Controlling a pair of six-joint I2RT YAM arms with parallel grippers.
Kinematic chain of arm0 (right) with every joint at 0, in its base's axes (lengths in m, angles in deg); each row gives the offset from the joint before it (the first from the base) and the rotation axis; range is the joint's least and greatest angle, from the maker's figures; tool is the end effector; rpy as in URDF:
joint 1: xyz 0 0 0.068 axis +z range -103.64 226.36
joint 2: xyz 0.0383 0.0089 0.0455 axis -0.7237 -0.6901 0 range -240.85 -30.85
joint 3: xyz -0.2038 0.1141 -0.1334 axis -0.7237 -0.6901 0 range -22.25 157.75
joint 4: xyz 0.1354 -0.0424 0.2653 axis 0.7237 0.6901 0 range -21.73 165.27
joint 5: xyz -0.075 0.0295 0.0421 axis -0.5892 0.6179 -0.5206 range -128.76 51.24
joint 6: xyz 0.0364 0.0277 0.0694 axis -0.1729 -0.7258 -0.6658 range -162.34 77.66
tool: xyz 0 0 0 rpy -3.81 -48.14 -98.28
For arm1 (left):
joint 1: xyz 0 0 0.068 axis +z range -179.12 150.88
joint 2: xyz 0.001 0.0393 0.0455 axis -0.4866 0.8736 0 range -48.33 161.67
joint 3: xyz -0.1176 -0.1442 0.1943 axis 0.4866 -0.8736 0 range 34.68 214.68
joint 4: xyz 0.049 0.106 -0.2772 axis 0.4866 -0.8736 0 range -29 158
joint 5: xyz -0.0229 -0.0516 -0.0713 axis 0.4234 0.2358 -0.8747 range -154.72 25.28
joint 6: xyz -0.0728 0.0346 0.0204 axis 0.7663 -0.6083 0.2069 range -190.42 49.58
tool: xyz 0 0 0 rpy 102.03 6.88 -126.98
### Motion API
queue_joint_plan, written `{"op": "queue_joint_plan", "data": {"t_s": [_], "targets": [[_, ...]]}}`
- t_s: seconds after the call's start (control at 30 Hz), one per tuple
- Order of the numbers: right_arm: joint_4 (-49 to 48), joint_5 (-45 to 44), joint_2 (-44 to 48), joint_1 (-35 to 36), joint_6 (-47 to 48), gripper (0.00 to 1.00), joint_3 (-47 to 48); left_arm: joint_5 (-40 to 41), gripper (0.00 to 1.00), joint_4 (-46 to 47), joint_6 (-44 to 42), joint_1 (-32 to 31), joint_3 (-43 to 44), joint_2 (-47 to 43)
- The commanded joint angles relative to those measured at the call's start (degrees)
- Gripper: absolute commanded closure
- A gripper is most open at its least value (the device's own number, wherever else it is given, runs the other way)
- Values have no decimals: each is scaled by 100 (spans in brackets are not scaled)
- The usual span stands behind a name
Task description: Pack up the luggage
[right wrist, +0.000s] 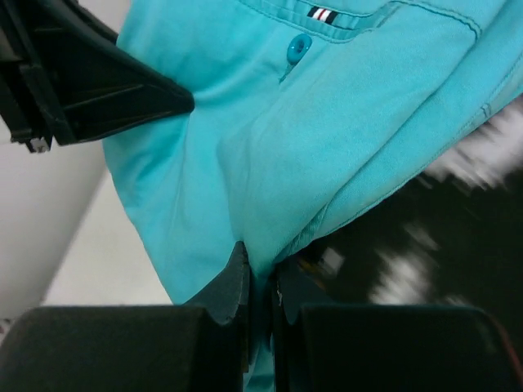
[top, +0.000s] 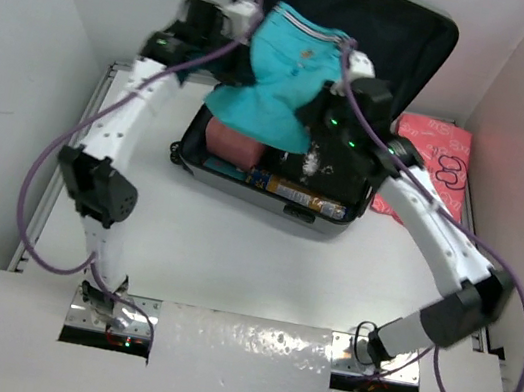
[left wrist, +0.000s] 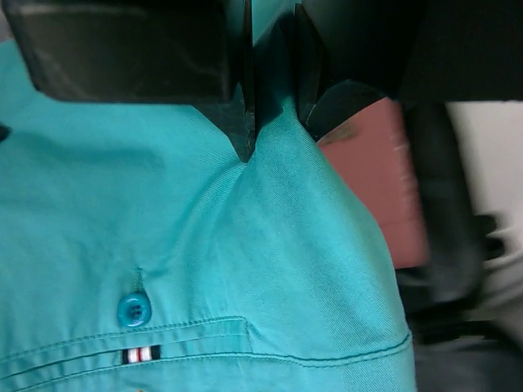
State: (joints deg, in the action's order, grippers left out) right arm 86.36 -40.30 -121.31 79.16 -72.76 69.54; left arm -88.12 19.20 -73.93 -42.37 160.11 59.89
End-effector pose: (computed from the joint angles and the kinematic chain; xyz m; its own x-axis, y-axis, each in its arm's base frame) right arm 0.3773 0.2408 0.3980 -0.4722 0.2978 -0.8296 -0.3254 0.8158 0.4781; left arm 0.4579 -0.1375 0.4289 -0.4760 0.1698 -0.8629 0.5698 0.8069 -0.1555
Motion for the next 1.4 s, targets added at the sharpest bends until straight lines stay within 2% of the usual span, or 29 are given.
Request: {"op": "queue_joint_plan", "data": {"t_s": [0.0, 0.13, 0.27, 0.4, 0.5, 0.53, 0.57, 0.6, 0.63, 0.67, 0.7, 0.83, 0.9, 0.93, 0.97, 1.03, 1.07, 1.1, 1.17, 1.2, 1.23, 1.27, 1.3, 1.33, 1.37], "targets": [[169, 126, 791, -744, 98, 100, -985, 564, 100, 635, 649, -563, 447, 512], [291, 620, 986, -1582, 114, 100, -1663, 819, 100, 643, 782, -748, 597, 1121], [249, 804, 811, -1864, 185, 100, -2207, 1117, 100, 389, 597, -907, 502, 1535], [134, 954, 83, -2031, 281, 96, -2262, 1979, 100, 327, 597, -846, 369, 1684], [108, 840, -339, -2119, 282, 81, -2148, 2313, 100, 406, 632, -758, 351, 1684], [142, 753, -420, -2154, 325, 65, -2052, 2313, 100, 423, 615, -757, 360, 1693], [177, 708, -490, -2198, 378, 56, -1990, 2322, 100, 432, 597, -757, 351, 1711], [221, 647, -543, -2216, 439, 46, -1928, 2314, 96, 424, 597, -757, 334, 1737], [387, 559, -622, -2225, 614, 39, -1850, 2305, 77, 415, 614, -757, 272, 1746], [502, 341, -640, -2234, 729, 32, -1649, 2183, 68, 415, 606, -757, 220, 1737], [633, 234, -640, -2242, 965, 29, -1525, 2112, 55, 423, 614, -749, 176, 1720], [1442, 163, -596, -2243, 1615, 20, -638, 1883, 40, 458, 658, -757, 175, 1588], [1916, 163, -535, -2242, 1792, 18, 12, 1629, 38, 459, 685, -749, 263, 1474], [2144, 163, -508, -2225, 1959, 17, 397, 1523, 26, 502, 685, -757, 315, 1413], [2216, 163, -491, -2234, 1986, 17, 558, 1348, 25, 529, 702, -757, 342, 1281], [2278, 347, -464, -2225, 1969, 17, 848, 1128, 17, 590, 720, -757, 456, 1158], [2226, 426, -438, -2225, 1917, 18, 858, 1075, 9, 608, 729, -766, 509, 1027], [2121, 496, -421, -2225, 1864, 20, 815, 996, 8, 643, 720, -766, 544, 964], [1691, 620, -403, -2207, 1601, 42, 587, 925, 8, 836, 702, -775, 553, 711], [1524, 629, -446, -2216, 1478, 52, 490, 907, 12, 941, 685, -784, 518, 613], [1183, 664, -490, -2216, 1172, 73, 315, 898, 19, 1203, 641, -827, 335, 525], [988, 716, -534, -2216, 1021, 80, 235, 907, 25, 1345, 589, -871, 203, 368], [795, 769, -665, -2207, 741, 87, 156, 925, 39, 1477, 536, -967, -25, 331], [454, 830, -762, -2207, 599, 95, 86, 960, 48, 1583, 466, -1029, -53, 348], [328, 987, -859, -2207, 468, 98, 102, 1021, 56, 1558, 465, -1073, -36, 505]]}}
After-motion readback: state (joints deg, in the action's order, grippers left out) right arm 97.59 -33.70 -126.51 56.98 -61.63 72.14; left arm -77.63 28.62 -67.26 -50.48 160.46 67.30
